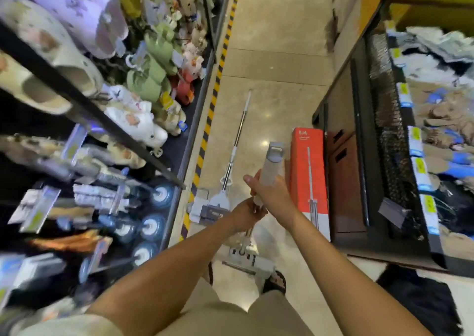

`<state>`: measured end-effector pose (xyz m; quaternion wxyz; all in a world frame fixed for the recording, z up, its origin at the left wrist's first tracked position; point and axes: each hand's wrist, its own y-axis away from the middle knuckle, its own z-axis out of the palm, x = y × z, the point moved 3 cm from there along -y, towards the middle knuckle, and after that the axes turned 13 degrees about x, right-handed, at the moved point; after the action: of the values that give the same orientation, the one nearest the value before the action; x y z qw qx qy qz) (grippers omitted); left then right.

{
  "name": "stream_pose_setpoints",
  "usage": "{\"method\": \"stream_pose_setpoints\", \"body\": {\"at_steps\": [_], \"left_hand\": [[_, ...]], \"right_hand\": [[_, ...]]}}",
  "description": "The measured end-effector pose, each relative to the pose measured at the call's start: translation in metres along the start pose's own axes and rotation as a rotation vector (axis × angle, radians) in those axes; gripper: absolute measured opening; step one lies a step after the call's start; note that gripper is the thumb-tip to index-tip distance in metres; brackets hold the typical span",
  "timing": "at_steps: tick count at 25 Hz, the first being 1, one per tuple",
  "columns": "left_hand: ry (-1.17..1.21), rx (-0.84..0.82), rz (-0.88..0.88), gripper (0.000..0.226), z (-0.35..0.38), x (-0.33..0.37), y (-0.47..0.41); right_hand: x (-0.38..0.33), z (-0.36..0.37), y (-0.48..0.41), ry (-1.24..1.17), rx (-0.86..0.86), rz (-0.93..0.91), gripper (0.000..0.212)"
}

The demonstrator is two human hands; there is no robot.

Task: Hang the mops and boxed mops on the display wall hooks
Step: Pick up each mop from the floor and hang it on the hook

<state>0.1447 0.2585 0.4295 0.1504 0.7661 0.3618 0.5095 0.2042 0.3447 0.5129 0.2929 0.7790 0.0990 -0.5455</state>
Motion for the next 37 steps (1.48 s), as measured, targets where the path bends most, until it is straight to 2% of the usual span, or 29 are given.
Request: {"method": "stream_pose_setpoints", "body": {"at_steps": [4,9,16,19,21,22,26,28,30,32,37], "left_hand": [[0.072,0.186,-0.021,0.011,0.016,-0.007,0.040],[0.174,0.344,-0.080,0.039,0.021,-0.035,0.103],[0.325,0.679,-0.056,0.034,0.003,-0.090,0.226],[0.374,0.818,-0.077,0.028,0.021,-0.134,0.282],[0.418,0.859,-0.136,0.039,0.037,-0.155,0.320],[0.439,0.885,-0.152,0.036,0.045,-0.163,0.343],[0.457,1.026,-0.152,0.004,0.070,-0.183,0.434],[0.474,1.093,-0.155,0.006,0.087,-0.194,0.486],[0.495,1.162,-0.146,0.006,0.102,-0.199,0.539],[0.536,1.249,-0.133,0.018,0.117,-0.202,0.595],[0.607,1.505,-0.111,0.016,0.148,-0.205,0.741]], "right_hand": [[-0.002,-0.008,0.035,0.015,-0.094,-0.019,0.035],[-0.009,0.011,0.092,-0.014,-0.244,-0.024,0.040],[-0.057,0.066,0.196,0.025,-0.583,-0.107,0.039],[-0.088,0.085,0.258,0.065,-0.840,-0.201,0.039],[-0.101,0.096,0.301,0.109,-0.983,-0.269,0.040],[-0.103,0.101,0.326,0.132,-1.038,-0.302,0.040],[-0.095,0.104,0.420,0.110,-1.202,-0.407,0.027],[-0.086,0.098,0.474,0.041,-1.245,-0.471,0.012],[-0.076,0.092,0.526,-0.056,-1.281,-0.541,0.012],[-0.063,0.084,0.582,-0.106,-1.334,-0.587,0.010],[-0.049,0.070,0.729,-0.154,-1.525,-0.571,0.026]]}}
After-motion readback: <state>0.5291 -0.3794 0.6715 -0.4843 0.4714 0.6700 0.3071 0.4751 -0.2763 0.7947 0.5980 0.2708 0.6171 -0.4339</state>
